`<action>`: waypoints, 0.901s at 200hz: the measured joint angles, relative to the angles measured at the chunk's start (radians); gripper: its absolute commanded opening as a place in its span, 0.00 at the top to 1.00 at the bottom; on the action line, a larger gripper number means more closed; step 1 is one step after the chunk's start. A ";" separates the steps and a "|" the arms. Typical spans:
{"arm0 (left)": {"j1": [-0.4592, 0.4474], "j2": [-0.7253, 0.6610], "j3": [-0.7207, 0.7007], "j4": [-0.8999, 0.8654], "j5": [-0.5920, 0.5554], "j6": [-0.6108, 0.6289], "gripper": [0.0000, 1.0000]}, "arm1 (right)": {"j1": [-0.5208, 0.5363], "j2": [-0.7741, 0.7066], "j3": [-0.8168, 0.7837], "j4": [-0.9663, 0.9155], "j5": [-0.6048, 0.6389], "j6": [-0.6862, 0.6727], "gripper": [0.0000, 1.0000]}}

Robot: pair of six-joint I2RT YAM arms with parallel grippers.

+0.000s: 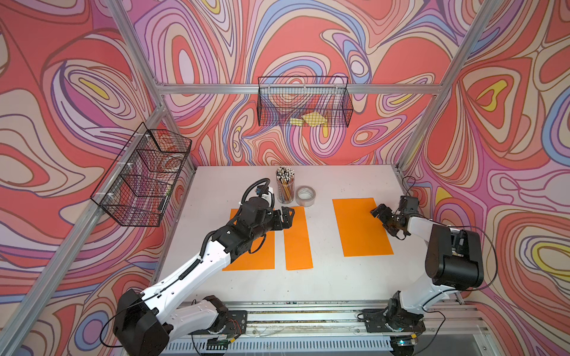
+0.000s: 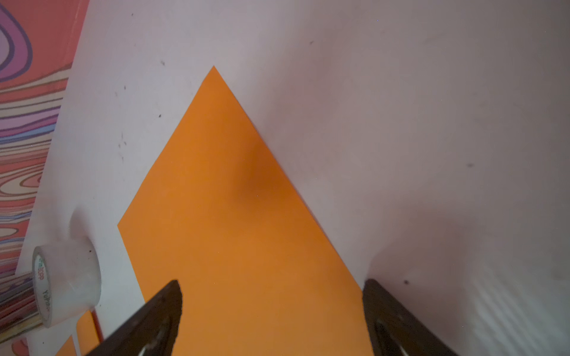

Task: Fold the rectangular paper in half along the long edge
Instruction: Move the paper at the center of the board.

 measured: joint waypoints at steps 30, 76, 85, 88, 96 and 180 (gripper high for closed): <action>0.000 -0.039 -0.010 -0.002 0.000 -0.014 0.10 | 0.074 -0.027 -0.036 0.016 -0.005 0.002 0.08; -0.002 -0.018 -0.014 -0.024 0.025 -0.045 0.12 | 0.169 -0.102 -0.134 0.058 -0.002 0.031 0.08; -0.007 0.002 -0.014 -0.025 0.031 -0.052 0.11 | 0.198 -0.117 -0.149 0.060 -0.001 0.039 0.08; -0.009 0.008 -0.014 -0.027 0.032 -0.054 0.12 | 0.209 -0.123 -0.154 0.060 0.000 0.042 0.08; -0.018 0.025 -0.014 -0.030 0.038 -0.059 0.12 | 0.232 -0.136 -0.169 0.062 -0.001 0.050 0.08; -0.062 0.509 0.403 -0.202 0.175 0.015 0.38 | 0.316 -0.334 -0.236 -0.184 0.027 0.083 0.08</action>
